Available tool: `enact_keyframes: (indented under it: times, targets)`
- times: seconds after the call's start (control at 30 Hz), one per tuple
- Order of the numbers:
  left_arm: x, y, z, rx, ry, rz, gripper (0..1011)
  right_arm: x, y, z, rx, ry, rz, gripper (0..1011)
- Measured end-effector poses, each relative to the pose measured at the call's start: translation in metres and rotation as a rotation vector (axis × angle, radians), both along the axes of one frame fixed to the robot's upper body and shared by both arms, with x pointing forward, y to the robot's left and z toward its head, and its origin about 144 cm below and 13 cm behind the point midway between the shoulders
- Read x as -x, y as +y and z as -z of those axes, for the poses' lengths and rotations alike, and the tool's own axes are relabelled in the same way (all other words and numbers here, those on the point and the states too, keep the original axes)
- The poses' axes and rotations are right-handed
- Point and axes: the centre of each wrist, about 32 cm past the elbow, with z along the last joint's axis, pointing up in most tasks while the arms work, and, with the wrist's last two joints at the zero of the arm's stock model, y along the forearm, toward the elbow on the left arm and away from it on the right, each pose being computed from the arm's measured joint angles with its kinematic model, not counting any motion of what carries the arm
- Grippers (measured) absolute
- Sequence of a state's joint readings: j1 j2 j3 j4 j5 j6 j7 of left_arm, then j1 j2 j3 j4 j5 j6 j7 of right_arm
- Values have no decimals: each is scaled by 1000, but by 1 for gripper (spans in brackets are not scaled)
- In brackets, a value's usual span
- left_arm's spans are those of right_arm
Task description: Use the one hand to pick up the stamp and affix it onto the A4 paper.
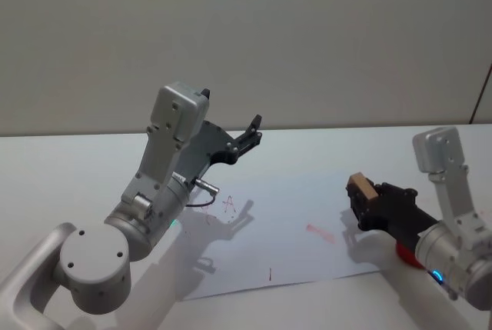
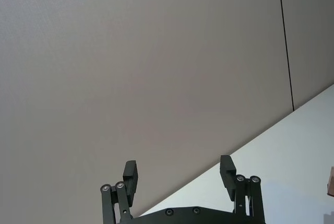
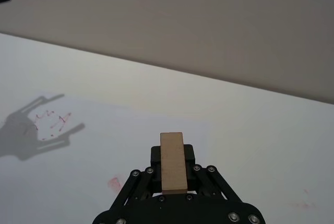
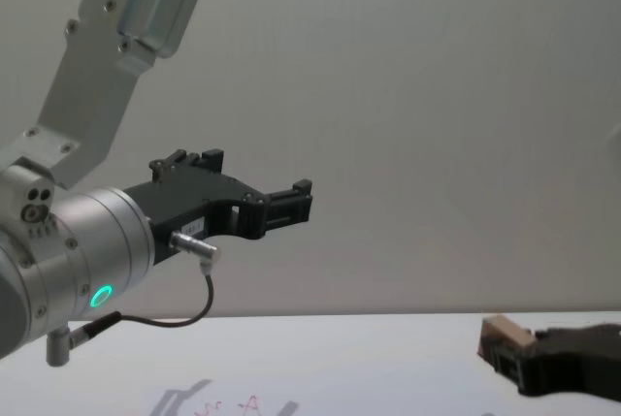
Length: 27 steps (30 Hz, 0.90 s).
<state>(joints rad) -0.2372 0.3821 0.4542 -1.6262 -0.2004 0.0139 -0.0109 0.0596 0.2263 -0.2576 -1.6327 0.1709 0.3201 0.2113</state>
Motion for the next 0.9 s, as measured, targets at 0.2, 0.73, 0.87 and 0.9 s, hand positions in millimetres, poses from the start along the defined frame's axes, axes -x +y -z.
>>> enact_keyframes:
  times: [0.2, 0.73, 0.87, 0.9]
  targets:
    - [0, 0, 0, 0, 0, 0, 1001, -5, -1, 5, 52, 60, 15, 219]
    - [0, 0, 0, 0, 0, 0, 1001, -19, 5, 18, 97, 134, 11, 219]
    - [0, 0, 0, 0, 0, 0, 1001, -22, 7, 18, 97, 130, 1, 219]
    - [0, 0, 0, 0, 0, 0, 1001, -24, 8, 19, 96, 127, -5, 219]
